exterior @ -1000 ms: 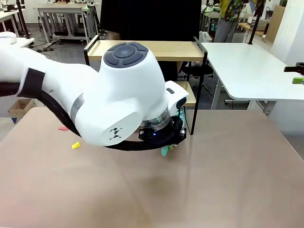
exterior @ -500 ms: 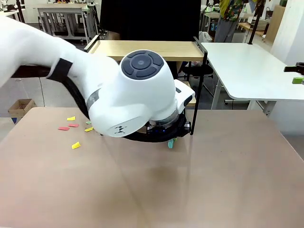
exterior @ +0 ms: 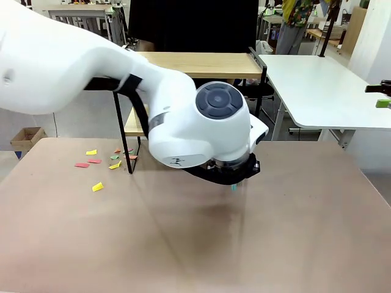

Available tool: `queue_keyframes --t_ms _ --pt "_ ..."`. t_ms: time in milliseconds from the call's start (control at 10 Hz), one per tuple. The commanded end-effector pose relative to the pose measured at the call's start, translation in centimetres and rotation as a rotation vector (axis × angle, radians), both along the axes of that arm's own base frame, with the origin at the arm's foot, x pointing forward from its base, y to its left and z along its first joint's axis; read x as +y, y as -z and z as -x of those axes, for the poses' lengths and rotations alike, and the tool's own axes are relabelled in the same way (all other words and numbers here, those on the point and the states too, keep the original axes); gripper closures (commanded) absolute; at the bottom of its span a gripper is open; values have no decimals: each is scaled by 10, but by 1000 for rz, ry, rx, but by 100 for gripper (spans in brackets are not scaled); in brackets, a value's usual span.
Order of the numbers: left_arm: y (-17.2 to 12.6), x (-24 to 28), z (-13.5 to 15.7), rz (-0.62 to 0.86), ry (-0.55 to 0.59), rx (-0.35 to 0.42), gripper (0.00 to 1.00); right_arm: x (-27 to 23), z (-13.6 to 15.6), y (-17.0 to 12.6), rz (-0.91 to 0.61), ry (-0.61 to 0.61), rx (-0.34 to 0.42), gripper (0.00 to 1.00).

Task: Clean the shelf.
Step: Clean the specific section of the Shelf indicated by the human with the Duster.

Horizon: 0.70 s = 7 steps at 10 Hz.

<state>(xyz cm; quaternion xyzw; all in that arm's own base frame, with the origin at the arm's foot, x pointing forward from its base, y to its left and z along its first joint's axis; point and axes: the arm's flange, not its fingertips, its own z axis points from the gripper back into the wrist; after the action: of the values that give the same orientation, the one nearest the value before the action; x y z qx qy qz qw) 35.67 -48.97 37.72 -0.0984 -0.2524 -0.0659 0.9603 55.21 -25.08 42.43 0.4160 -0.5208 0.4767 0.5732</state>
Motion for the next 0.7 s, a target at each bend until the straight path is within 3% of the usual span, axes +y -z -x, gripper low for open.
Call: queue_keyframes --t_ms 0,300,400,600 --pt "25 -26 -6 -7 -66 -1 87 2 -1 -3 1 -2 -7 0" --pt "27 -25 -1 -21 -88 62 87 2 -1 -3 1 -2 -7 0" --pt "30 -19 -2 -44 -40 17 87 2 -1 -3 1 -2 -7 0" --pt "33 -24 0 -41 -56 38 87 2 -1 -3 1 -2 -7 0"
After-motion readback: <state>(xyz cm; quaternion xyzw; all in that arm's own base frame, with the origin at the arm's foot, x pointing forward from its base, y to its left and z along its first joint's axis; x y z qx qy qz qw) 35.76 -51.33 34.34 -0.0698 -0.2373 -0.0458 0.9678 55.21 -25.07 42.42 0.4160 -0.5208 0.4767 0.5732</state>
